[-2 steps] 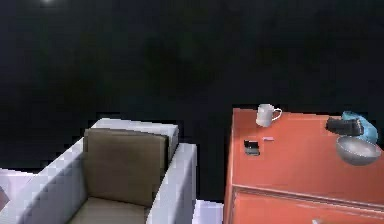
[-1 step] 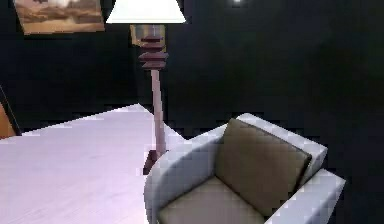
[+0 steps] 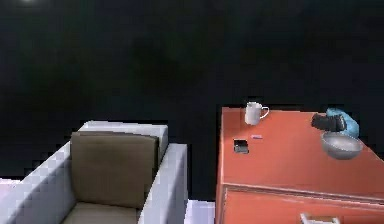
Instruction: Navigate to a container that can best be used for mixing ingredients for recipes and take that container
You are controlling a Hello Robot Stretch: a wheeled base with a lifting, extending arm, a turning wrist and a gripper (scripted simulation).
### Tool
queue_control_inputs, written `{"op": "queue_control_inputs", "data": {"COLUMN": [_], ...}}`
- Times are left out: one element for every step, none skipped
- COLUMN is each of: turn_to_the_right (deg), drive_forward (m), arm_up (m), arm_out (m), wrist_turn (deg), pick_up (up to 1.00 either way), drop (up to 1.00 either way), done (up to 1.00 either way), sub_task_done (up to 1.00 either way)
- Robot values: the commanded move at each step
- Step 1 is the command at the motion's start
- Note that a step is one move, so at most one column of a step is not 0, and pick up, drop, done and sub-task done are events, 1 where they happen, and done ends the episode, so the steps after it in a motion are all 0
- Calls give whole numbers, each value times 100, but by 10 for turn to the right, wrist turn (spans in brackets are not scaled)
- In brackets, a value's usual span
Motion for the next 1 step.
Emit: {"op": "queue_control_inputs", "data": {"turn_to_the_right": [450], "drive_forward": [0], "arm_up": [0], "arm_out": [0], "wrist_turn": [0], "pick_up": [0], "drop": [0], "done": [0], "sub_task_done": [0]}}
